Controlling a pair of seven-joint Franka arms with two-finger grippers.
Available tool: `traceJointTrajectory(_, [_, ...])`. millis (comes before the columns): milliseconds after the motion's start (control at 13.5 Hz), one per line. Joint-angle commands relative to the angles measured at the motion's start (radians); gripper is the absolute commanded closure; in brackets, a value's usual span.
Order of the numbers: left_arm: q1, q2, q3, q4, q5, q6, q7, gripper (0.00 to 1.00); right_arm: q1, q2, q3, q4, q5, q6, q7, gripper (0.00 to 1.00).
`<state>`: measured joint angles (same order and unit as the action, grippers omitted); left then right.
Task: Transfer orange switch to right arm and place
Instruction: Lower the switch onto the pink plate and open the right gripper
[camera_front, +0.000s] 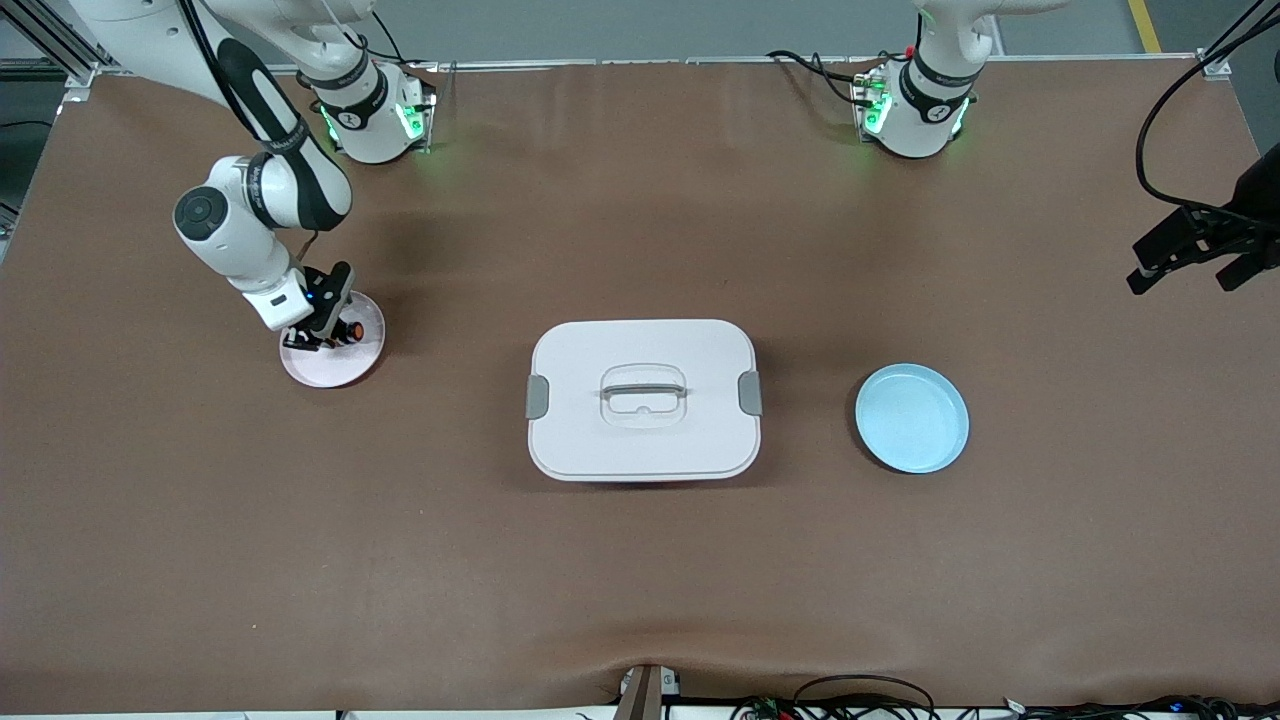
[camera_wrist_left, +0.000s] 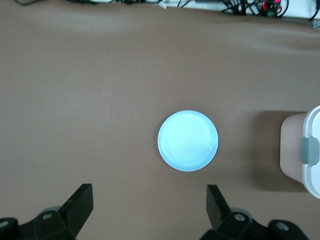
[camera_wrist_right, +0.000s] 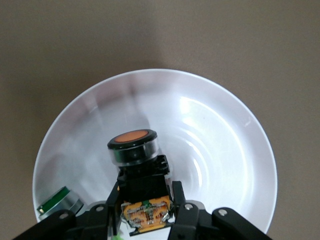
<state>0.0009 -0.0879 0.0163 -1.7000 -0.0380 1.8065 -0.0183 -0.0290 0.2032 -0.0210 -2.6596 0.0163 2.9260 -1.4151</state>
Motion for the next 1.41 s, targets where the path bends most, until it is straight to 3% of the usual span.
traceJointTrajectory(0, [-0.007,0.056,-0.012,0.108,0.021,-0.056,0.003,0.00,-0.026,0.031,0.013,0.013,-0.016,0.022,-0.018,1.00])
traceJointTrajectory(74, [-0.009,0.054,-0.012,0.109,0.024,-0.081,0.003,0.00,-0.026,0.033,0.013,0.020,-0.016,0.018,-0.013,1.00])
traceJointTrajectory(148, [-0.006,0.051,-0.012,0.109,0.024,-0.093,0.009,0.00,-0.031,0.031,0.015,0.023,-0.015,0.007,-0.005,0.89])
traceJointTrajectory(223, [-0.006,0.047,-0.012,0.108,0.024,-0.105,0.011,0.00,-0.038,0.030,0.015,0.029,-0.015,0.004,-0.001,0.01])
traceJointTrajectory(519, [-0.004,0.040,-0.012,0.109,0.024,-0.162,0.012,0.00,-0.037,0.016,0.016,0.043,-0.013,-0.037,0.002,0.00])
traceJointTrajectory(1336, [-0.010,0.051,-0.012,0.129,0.024,-0.225,0.003,0.00,-0.032,-0.117,0.019,0.211,-0.012,-0.410,0.169,0.00])
